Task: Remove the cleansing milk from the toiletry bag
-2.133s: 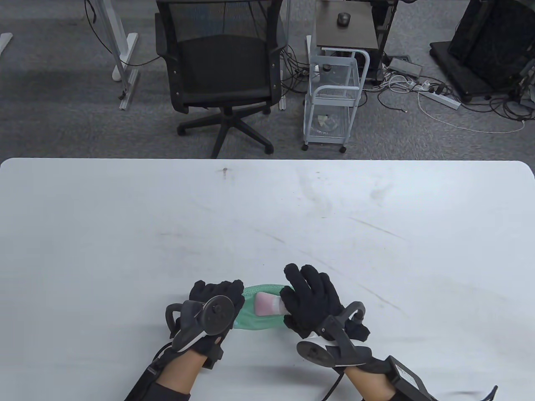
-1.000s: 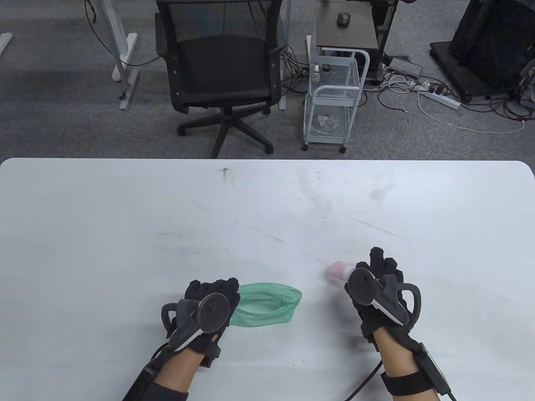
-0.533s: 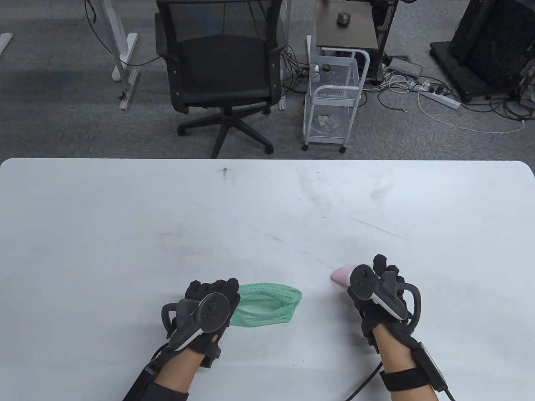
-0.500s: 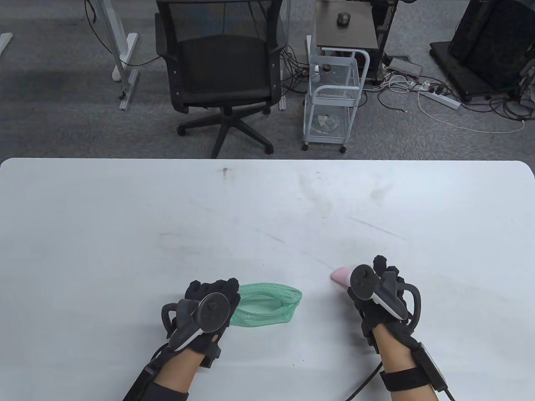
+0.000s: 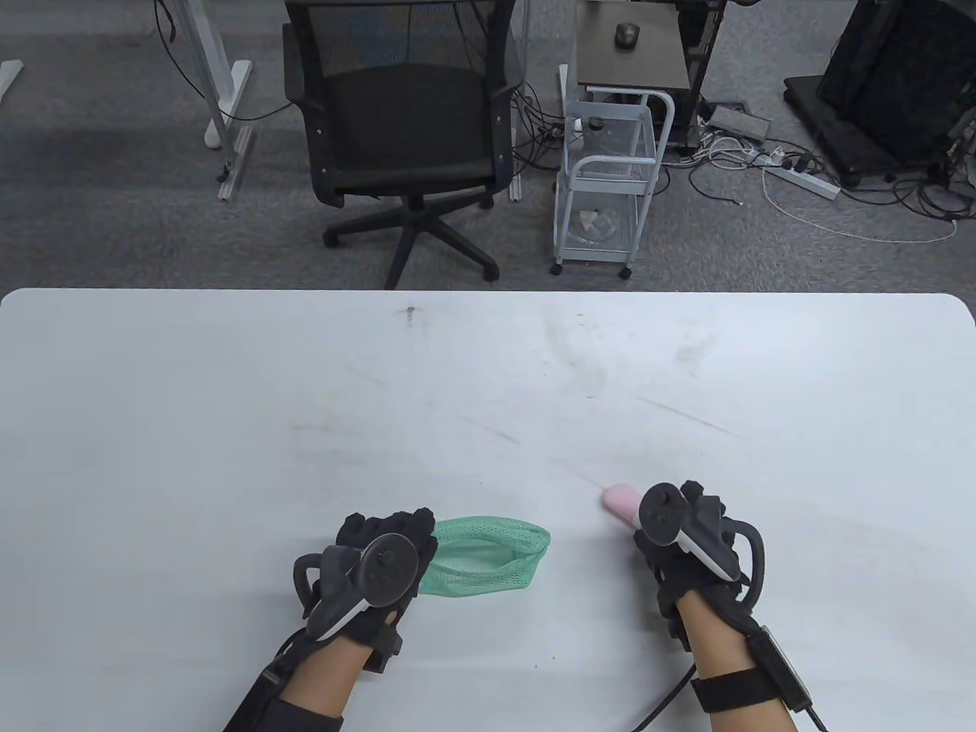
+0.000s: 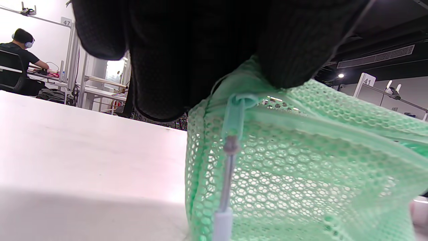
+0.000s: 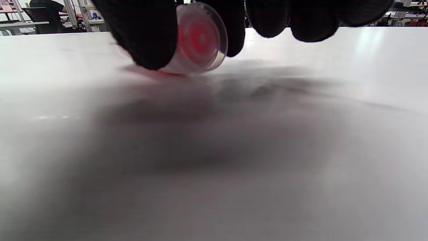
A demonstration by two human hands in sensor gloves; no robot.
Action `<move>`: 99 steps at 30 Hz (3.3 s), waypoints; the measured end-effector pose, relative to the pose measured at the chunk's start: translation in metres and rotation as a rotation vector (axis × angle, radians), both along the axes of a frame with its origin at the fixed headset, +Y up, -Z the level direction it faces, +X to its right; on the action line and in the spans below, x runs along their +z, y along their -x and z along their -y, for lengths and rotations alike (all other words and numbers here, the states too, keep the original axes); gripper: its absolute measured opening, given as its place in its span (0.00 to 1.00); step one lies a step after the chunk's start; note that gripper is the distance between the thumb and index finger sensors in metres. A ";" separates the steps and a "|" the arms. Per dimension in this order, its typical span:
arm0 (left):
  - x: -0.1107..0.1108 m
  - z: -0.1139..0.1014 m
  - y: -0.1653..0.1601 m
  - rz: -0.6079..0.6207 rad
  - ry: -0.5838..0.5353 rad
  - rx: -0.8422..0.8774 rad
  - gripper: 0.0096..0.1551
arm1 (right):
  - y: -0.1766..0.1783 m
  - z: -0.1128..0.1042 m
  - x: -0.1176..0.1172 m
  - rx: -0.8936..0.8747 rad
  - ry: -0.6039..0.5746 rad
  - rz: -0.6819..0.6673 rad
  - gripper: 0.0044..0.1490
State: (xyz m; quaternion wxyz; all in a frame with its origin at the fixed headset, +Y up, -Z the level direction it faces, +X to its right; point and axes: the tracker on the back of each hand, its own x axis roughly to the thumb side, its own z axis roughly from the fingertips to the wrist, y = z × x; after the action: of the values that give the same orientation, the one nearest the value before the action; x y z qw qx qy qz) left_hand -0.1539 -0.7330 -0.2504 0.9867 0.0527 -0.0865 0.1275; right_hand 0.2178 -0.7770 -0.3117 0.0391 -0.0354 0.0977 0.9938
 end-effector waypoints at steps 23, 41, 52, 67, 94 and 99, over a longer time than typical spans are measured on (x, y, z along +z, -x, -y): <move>0.000 0.000 0.000 -0.001 0.001 0.003 0.25 | 0.024 -0.044 0.025 -0.113 -0.347 -0.237 0.48; 0.001 0.001 -0.002 0.026 -0.002 0.021 0.23 | 0.084 -0.057 0.063 -0.197 -0.431 -0.586 0.40; 0.009 0.001 -0.017 0.110 -0.010 0.033 0.23 | 0.105 -0.044 0.064 -0.164 -0.376 -0.682 0.34; 0.011 0.002 -0.026 0.173 -0.008 0.045 0.24 | 0.114 -0.038 0.063 -0.111 -0.375 -0.692 0.26; -0.005 0.022 -0.026 0.181 0.113 -0.038 0.28 | 0.100 -0.032 0.045 -0.121 -0.382 -0.550 0.27; -0.005 0.021 -0.023 0.171 0.099 -0.013 0.26 | 0.100 -0.032 0.045 -0.120 -0.386 -0.547 0.28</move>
State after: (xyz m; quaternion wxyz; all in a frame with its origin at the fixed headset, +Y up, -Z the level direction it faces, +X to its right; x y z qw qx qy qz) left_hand -0.1306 -0.7543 -0.2556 0.9779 -0.0079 -0.1643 0.1292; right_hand 0.1180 -0.7446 -0.2668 0.0758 0.2463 -0.0837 0.9626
